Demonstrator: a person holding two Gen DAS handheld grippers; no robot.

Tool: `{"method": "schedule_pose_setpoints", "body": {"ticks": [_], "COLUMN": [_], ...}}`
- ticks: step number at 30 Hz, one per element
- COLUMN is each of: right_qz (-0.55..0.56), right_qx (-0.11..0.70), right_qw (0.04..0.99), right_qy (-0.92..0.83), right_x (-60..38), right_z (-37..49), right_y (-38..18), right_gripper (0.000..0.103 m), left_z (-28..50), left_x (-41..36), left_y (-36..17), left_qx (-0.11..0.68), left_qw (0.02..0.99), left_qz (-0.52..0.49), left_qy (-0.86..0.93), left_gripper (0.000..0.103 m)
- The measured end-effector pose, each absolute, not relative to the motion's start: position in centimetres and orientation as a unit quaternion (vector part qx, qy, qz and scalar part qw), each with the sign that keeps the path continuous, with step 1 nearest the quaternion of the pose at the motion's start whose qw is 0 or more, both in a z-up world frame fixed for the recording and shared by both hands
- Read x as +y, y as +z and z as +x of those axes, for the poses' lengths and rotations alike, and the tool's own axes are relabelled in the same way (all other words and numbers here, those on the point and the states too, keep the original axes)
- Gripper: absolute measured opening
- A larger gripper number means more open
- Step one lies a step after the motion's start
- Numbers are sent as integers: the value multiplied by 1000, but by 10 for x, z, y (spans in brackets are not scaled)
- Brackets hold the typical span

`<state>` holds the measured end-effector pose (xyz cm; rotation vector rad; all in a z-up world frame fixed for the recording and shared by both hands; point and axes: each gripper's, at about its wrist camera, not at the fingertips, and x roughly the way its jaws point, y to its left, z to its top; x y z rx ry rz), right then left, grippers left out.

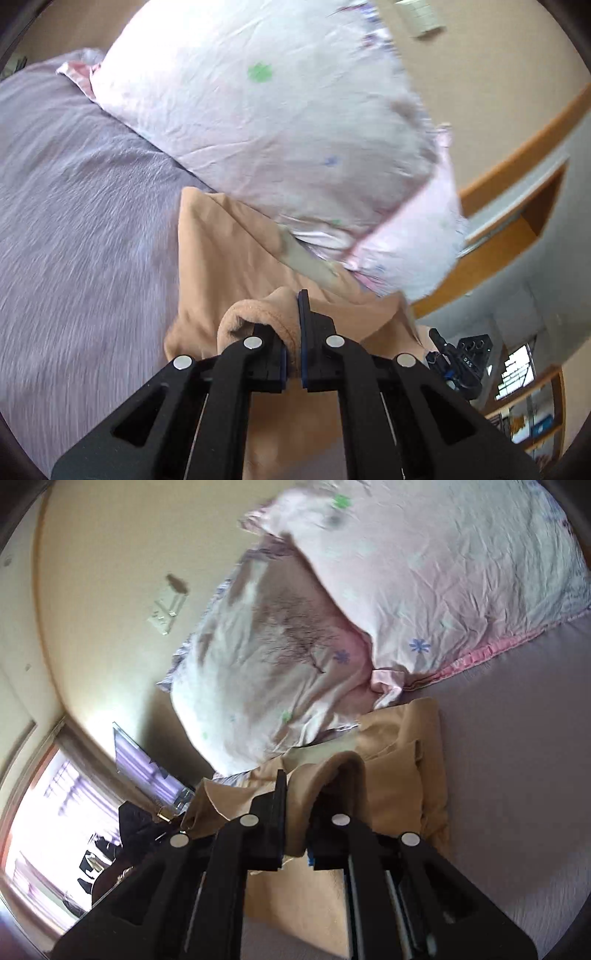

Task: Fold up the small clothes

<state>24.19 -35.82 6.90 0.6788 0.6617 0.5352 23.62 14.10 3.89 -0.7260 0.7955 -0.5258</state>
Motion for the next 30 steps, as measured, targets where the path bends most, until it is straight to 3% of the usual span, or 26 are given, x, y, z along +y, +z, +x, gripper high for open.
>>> {"method": "schedule_pose_setpoints", "body": {"ticks": [7,9,10,11,15,16,19,22,26,30], "right_qz": [358,369,378,388,366,357,334,322,285,310], "right_qx": [364,382,386,388,388,383,362,333,291,299], "right_qw": [844,840,835,831,844,850,867,880,904,891], "right_qy": [162,114,102,92,62,58,73,109,130,145], "right_x": [-355,-359,-361,-363,-361,-360,-355,-352,-349,-348], "right_z": [348,366,371,375,374,369,337,300,268,274], "right_y": [27,13,8,3,4,9,29,39,35,27], "right_gripper": [10,27,46,58,63,63,68,81,84,84], "left_z": [319,330,337,344,349,347,318,296,262,242], "left_x": [137,142,142,140,146,148,161,163,155,133], "left_y": [9,1,-2,-4,7,11,32,31,10,-8], "left_qx": [407,419,425,428,411,405,380,400,449,483], "left_qw": [821,807,796,792,788,789,828,834,810,791], "left_qz": [-352,-372,-385,-391,-410,-412,-371,-334,-318,-315], "left_qy": [-191,-185,-191,-192,-204,-208,-180,-184,-201,-207], "left_gripper": [4,4,4,4,7,16,80,80,76,73]}}
